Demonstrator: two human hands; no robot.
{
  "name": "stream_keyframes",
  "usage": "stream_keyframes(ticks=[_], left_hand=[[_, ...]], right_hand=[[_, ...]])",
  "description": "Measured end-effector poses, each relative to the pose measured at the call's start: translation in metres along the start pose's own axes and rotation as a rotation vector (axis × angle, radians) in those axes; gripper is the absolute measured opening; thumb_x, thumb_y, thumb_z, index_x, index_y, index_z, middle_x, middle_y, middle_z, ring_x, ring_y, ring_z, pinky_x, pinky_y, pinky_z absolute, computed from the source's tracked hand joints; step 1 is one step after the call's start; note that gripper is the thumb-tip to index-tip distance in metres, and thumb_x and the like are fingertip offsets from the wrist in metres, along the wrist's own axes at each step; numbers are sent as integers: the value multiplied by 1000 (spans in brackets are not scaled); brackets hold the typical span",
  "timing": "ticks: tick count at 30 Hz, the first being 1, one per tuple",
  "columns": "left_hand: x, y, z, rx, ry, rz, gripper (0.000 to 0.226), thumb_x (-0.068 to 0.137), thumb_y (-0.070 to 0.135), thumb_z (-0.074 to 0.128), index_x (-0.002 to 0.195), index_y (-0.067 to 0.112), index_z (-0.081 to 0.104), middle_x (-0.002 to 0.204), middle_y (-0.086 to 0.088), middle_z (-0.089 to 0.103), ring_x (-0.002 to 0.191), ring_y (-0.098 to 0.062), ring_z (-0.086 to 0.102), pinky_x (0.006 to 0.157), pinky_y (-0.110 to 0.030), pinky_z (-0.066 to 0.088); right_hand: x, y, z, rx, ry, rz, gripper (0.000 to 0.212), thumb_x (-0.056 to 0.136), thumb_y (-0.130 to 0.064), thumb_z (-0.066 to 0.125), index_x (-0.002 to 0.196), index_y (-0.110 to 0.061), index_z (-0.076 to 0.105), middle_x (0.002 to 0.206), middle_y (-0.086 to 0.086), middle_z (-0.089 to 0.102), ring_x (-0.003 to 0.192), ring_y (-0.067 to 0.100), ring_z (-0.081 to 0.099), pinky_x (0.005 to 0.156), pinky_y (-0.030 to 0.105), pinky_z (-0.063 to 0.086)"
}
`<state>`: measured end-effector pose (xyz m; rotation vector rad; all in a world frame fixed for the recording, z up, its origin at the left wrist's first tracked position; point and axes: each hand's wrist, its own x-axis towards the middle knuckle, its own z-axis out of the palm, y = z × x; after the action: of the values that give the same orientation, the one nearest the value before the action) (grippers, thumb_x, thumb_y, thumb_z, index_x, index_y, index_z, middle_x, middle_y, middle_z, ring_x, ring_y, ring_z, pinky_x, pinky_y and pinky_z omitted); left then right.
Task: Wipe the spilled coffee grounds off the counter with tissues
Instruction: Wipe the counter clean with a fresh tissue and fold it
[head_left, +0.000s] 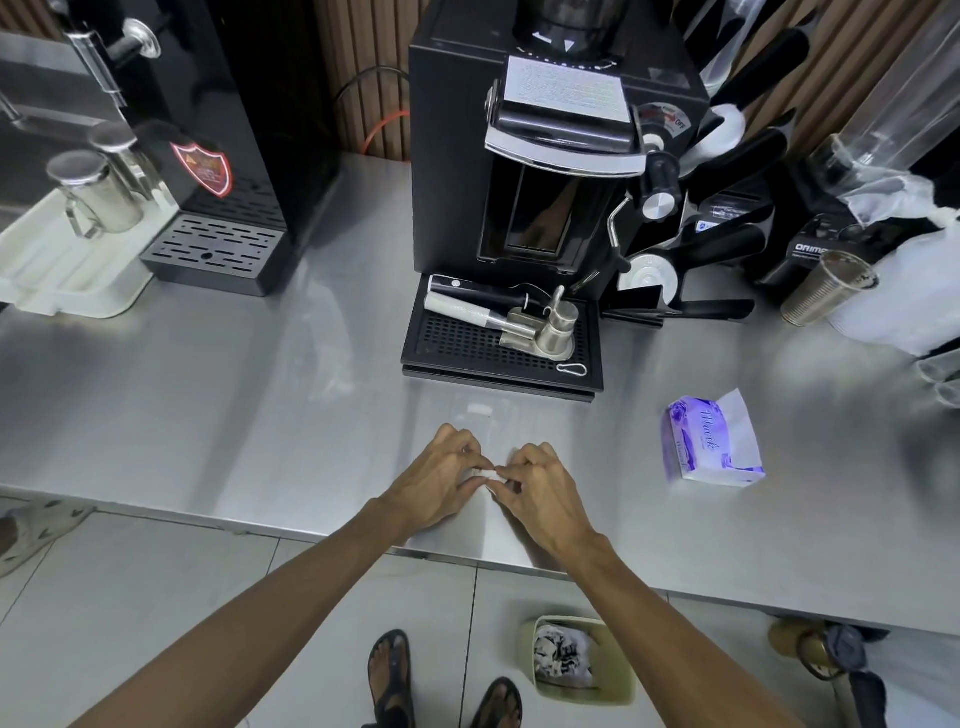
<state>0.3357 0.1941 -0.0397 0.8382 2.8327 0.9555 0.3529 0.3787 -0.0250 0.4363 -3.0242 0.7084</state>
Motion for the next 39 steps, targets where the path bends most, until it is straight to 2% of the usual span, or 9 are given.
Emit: stream_keyframes(ticks=[2,6,11,17,21,24,27,30,39], left_hand=[[0,1,0,0,-2,17,21,95,26,60,111,18,71,99,2,59,98,-12,45,87,-18,40],[5,1,-3,-14,-36,-28,15,94,10,57,100,8,70,106,-12,61,100,-20,50,90,-35,43],[3,-4,5,43,-21,51,21,98,24,55,106,19,74,89,6,60,92,-8,45,89,-8,33],[4,-2,3,3,-34,67,20,97,12,53,97,7,73,84,-3,60,91,-6,41,89,-5,30],[-3,-1,6,66,-50,106,26,101,23,47,106,17,72,91,5,63,94,-12,48,84,-20,46],[0,1,1,46,-77,102,30,102,26,44,107,19,73,93,5,65,92,-14,46,84,-25,46],[11,10,-7,26,-78,131,28,101,27,46,102,19,74,89,5,64,89,-15,46,85,-26,43],[24,22,-11,4,-49,163,22,99,21,53,102,16,74,91,1,65,91,-17,47,89,-25,37],[36,77,17,5,-33,219,19,96,22,57,108,18,71,94,5,60,95,-14,42,89,-23,40]], right_hand=[[0,0,1,-12,11,-21,21,87,-34,69,94,-16,78,83,-1,60,84,16,50,61,30,51],[0,-1,4,-17,41,-39,14,88,-26,69,86,-15,78,78,-2,54,76,16,47,54,30,48],[-3,-1,11,-6,26,19,16,90,-24,66,85,-13,76,77,0,54,77,19,50,59,37,50],[-4,-10,12,-45,58,31,16,88,-18,66,78,-9,75,74,1,54,75,18,50,55,33,49],[-13,-9,14,-46,56,10,17,87,-20,66,76,-10,75,74,-1,55,73,17,49,52,32,50],[-15,-7,7,15,30,26,20,91,-26,64,85,-13,77,76,-7,49,75,11,43,57,30,46],[-15,-5,-9,114,35,58,20,92,-31,64,91,-17,78,79,-12,46,79,7,41,67,24,40],[-17,2,-25,165,72,77,20,91,-31,65,96,-17,77,83,-9,54,84,9,48,74,24,44],[-61,39,-54,130,166,144,21,88,-30,68,96,-13,76,87,0,62,84,15,56,74,29,50]])
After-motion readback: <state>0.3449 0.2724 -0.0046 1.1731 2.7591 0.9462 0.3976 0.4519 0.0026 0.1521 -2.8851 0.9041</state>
